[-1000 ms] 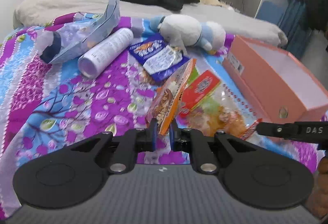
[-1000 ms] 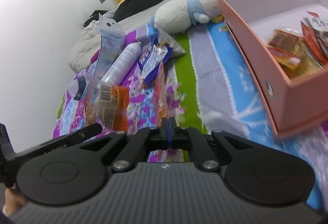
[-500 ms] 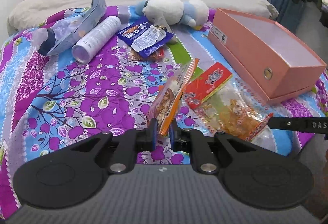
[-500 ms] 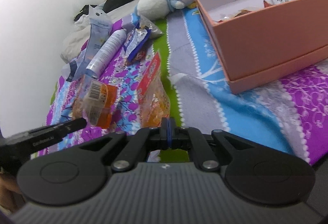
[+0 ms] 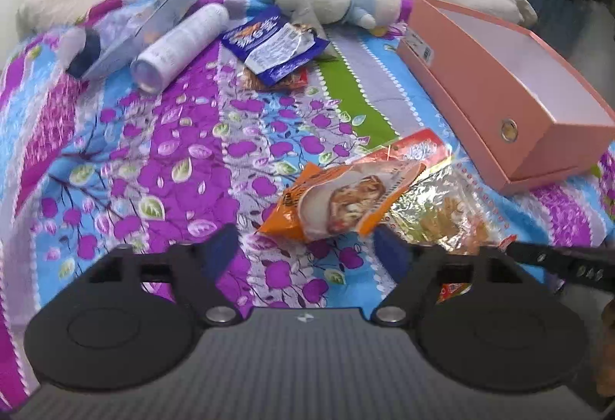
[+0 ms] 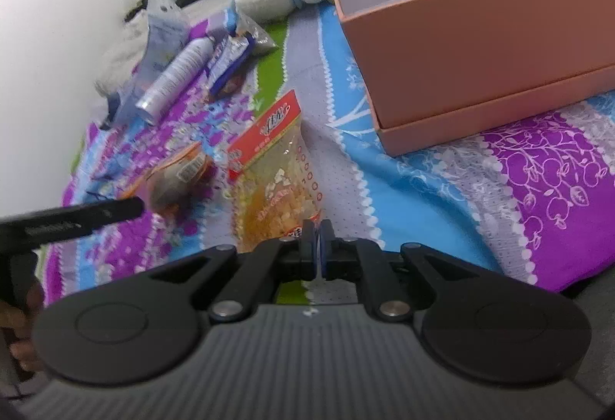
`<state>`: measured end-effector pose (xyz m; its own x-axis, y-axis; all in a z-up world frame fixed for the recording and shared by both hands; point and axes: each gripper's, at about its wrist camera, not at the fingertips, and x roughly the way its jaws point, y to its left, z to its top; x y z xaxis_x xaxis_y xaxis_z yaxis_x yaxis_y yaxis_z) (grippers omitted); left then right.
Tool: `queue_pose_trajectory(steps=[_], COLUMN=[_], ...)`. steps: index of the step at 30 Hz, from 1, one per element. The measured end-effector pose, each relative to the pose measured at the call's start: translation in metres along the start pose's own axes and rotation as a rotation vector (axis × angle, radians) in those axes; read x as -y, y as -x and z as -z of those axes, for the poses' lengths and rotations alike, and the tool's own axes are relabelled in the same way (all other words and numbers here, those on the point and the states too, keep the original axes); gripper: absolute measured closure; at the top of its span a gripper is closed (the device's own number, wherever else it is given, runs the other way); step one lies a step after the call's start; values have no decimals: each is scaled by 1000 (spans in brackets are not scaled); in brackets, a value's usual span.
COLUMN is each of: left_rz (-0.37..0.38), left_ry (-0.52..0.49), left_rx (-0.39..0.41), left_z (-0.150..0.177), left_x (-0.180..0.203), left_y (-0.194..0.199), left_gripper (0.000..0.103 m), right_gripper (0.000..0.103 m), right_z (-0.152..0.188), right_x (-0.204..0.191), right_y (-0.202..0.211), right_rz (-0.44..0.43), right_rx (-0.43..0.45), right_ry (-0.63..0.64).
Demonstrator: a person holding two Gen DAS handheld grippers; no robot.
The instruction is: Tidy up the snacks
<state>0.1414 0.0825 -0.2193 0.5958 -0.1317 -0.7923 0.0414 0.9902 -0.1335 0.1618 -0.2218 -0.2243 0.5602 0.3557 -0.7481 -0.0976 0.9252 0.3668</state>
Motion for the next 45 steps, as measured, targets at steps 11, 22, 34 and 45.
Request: queue_pose_trajectory(steps=[11,22,34,45], left_rz=[106,100,123,-35], left_ry=[233,340,564,498], left_rx=[-39,-64,-155,-190], left_z=[12,12,0,-27], left_x=[-27,-25,-16,5], left_y=[0,-16,-55,-83], left_gripper=[4,4,4,4], right_gripper=[22,22,11,9], right_z=[5,4,9,15], right_x=[-13,-34,-56,-46], right_y=[-3,-17,-54,-60], right_rz=[26,24,79,35], right_rx=[74,118,60,37], right_ry=[121,279,495,466])
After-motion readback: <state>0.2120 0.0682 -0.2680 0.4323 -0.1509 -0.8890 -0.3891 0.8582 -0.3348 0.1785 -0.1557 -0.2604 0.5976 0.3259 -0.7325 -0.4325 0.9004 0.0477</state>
